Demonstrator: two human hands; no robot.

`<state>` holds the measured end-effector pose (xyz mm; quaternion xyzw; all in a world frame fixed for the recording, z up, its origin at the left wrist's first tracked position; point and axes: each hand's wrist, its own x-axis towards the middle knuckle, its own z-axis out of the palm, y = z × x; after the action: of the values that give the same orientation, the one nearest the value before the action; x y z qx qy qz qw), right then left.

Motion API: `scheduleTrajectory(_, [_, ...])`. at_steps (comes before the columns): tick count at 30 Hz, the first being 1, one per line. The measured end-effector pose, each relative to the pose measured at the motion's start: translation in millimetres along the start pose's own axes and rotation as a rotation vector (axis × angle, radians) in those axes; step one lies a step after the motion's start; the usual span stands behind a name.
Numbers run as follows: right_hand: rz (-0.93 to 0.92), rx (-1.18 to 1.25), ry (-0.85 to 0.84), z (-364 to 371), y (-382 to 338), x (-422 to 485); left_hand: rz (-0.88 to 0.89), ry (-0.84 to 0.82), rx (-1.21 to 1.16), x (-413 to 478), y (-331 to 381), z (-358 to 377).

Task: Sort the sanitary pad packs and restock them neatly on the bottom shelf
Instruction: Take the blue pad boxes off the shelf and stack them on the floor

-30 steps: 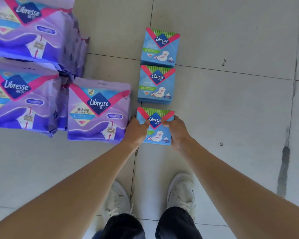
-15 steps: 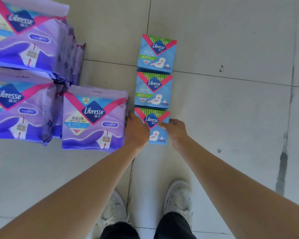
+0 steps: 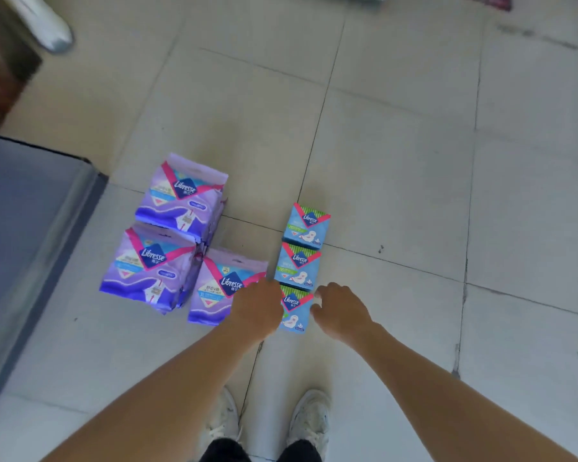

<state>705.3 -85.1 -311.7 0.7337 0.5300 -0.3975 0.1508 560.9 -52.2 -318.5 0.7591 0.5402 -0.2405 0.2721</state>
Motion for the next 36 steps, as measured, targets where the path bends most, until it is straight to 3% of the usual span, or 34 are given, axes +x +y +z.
scheduleTrajectory(9, [-0.335, -0.247, 0.084, -162, -159, -76, -0.177, 0.192, -0.142, -107, -69, -193])
scheduleTrajectory(16, [-0.562, -0.222, 0.054, -188, -310, -140, -0.433, 0.261, -0.278, -218, -173, -266])
scheduleTrajectory(25, [-0.876, -0.358, 0.002, -144, -465, -199, -0.758, 0.361, -0.446, -324, -292, -248])
scheduleTrajectory(31, [-0.953, -0.410, 0.005, -104, -530, -204, -0.897, 0.388, -0.605, -364, -346, -202])
scheduleTrajectory(36, [-0.911, -0.458, 0.001, -81, -563, -207, -0.968, 0.360, -0.682, -388, -374, -178])
